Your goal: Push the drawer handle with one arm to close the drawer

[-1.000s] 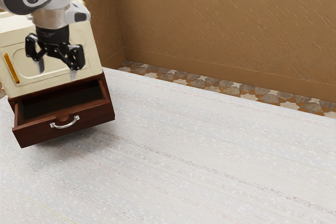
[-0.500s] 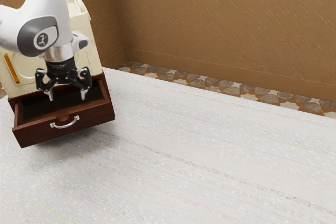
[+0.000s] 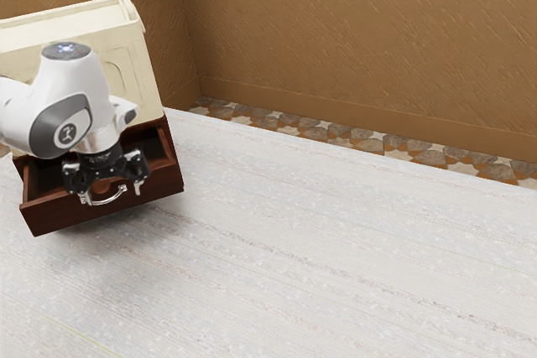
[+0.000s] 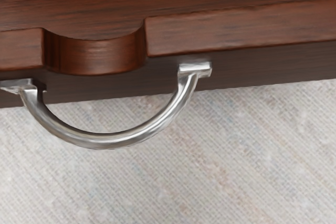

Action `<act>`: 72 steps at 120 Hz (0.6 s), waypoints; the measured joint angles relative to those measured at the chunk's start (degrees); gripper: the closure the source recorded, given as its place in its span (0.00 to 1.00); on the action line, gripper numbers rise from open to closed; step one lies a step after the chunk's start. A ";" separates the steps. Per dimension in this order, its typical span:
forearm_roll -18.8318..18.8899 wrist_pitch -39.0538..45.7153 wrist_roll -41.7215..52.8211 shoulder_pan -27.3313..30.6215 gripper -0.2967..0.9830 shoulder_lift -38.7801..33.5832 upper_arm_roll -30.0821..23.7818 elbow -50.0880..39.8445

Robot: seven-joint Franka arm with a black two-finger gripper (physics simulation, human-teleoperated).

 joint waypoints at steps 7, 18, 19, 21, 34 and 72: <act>-0.01 2.64 -0.66 0.39 0.26 -0.37 -0.09 -1.88; 0.03 6.39 -1.56 0.65 0.33 -0.57 -0.20 -4.06; 0.03 6.68 -1.64 0.67 0.34 -0.57 -0.20 -4.18; 0.03 7.22 -1.79 0.72 0.35 -0.56 -0.21 -4.36; 0.09 9.86 -2.65 1.32 0.48 -0.33 -0.22 -5.34; 0.87 12.76 -4.36 3.36 0.78 1.42 -0.14 -6.45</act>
